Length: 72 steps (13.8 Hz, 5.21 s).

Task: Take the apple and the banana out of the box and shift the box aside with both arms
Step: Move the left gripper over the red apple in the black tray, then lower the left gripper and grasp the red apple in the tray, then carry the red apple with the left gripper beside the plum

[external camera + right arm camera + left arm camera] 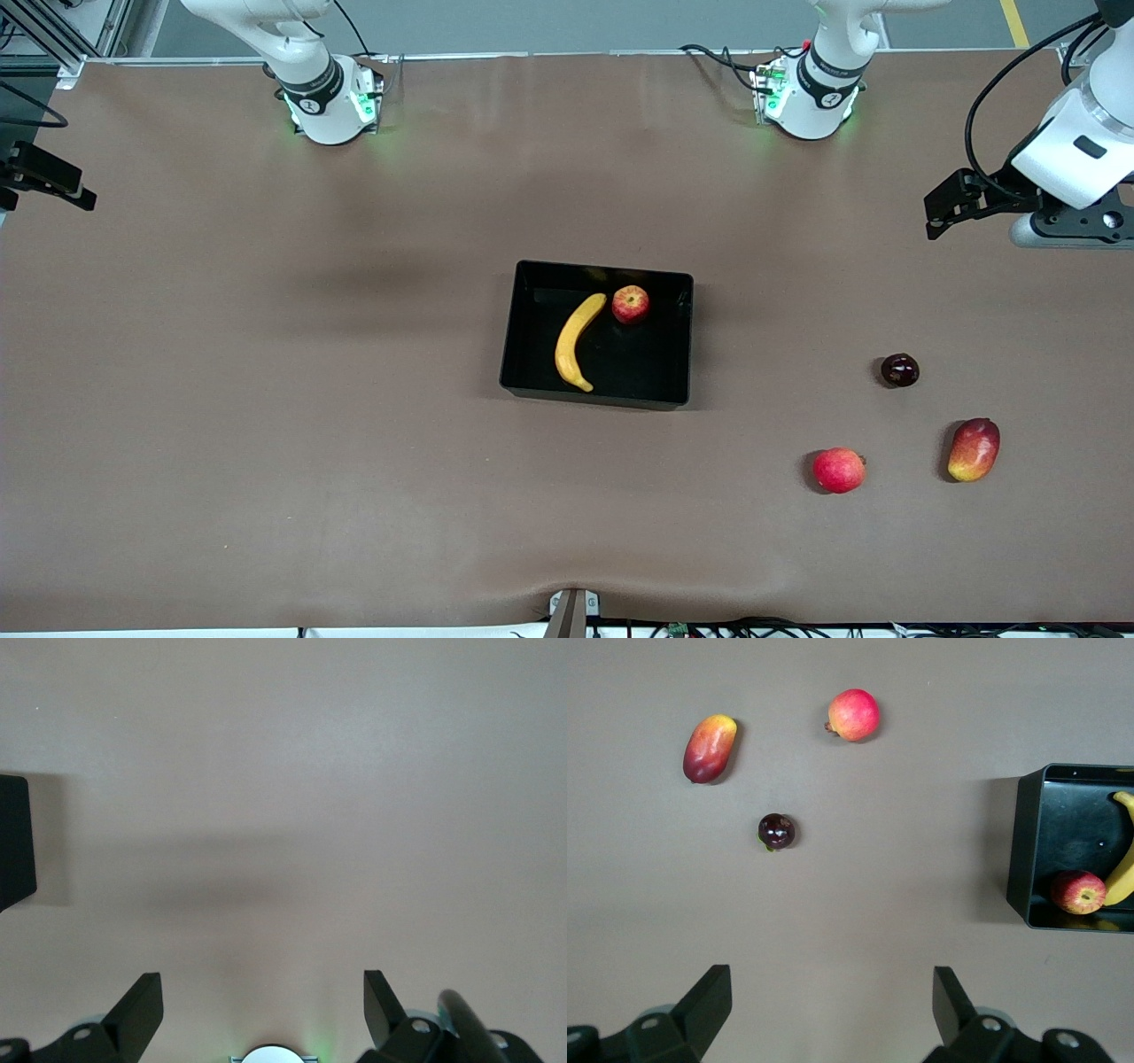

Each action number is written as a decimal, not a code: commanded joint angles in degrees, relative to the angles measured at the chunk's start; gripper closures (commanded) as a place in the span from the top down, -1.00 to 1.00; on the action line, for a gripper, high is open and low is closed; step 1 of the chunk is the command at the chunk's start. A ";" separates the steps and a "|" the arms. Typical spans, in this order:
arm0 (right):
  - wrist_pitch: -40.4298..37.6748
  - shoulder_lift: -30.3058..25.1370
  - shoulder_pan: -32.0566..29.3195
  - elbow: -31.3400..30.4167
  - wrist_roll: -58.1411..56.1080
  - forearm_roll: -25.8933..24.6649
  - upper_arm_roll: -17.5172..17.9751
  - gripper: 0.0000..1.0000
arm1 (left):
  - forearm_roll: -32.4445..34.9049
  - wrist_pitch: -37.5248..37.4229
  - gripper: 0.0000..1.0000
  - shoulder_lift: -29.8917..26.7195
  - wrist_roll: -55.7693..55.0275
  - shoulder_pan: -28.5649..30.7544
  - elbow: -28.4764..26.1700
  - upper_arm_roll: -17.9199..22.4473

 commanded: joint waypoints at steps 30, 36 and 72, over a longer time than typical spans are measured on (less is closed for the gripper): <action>0.13 0.59 -1.77 1.06 -0.92 0.31 0.60 1.00 | 1.31 30.34 1.00 16.84 -21.01 -6.06 -14.37 -18.25; 0.13 0.59 -1.94 1.15 -0.83 0.31 0.60 1.00 | 9.84 38.43 1.00 25.37 -33.31 -12.12 -14.28 -18.25; -0.49 2.70 -1.59 1.50 -1.10 0.05 0.69 1.00 | 16.00 31.86 -1.00 27.06 -38.09 -5.82 0.75 -18.16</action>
